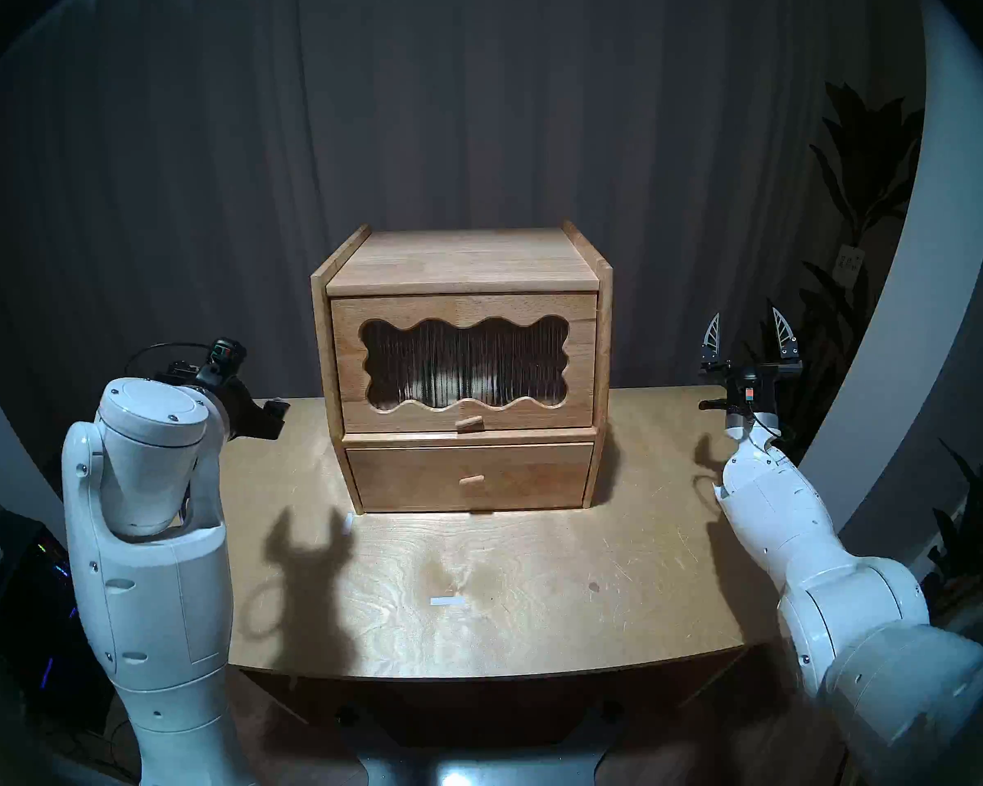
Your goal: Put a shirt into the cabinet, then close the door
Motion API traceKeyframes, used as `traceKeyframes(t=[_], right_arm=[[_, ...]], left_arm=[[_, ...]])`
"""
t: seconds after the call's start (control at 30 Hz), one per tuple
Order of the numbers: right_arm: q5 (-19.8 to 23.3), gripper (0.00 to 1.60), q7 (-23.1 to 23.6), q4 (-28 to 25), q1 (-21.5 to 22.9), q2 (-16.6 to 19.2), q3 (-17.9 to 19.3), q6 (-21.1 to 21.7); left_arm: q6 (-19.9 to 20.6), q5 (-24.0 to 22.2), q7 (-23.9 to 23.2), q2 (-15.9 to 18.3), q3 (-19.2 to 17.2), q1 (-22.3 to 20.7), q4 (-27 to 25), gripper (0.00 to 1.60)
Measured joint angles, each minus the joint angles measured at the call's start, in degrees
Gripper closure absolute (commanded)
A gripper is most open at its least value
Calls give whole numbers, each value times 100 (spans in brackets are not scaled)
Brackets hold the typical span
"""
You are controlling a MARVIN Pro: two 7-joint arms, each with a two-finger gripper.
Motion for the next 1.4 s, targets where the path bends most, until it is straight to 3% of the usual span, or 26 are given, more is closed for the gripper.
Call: traceKeyframes(t=[0.33,0.9,1.4], right_arm=[[32,0,-21,12,-2,4,-35,0],[80,0,-58,41,-3,11,-90,0],[118,0,-88,56,0,22,-134,0]], left_arm=[[-159,-397,249,-159,-364,-454,870,0],[-455,-1241,518,-291,-1300,-1229,2036,0],[-957,-1662,948,-245,-1462,-1908,2718,0]])
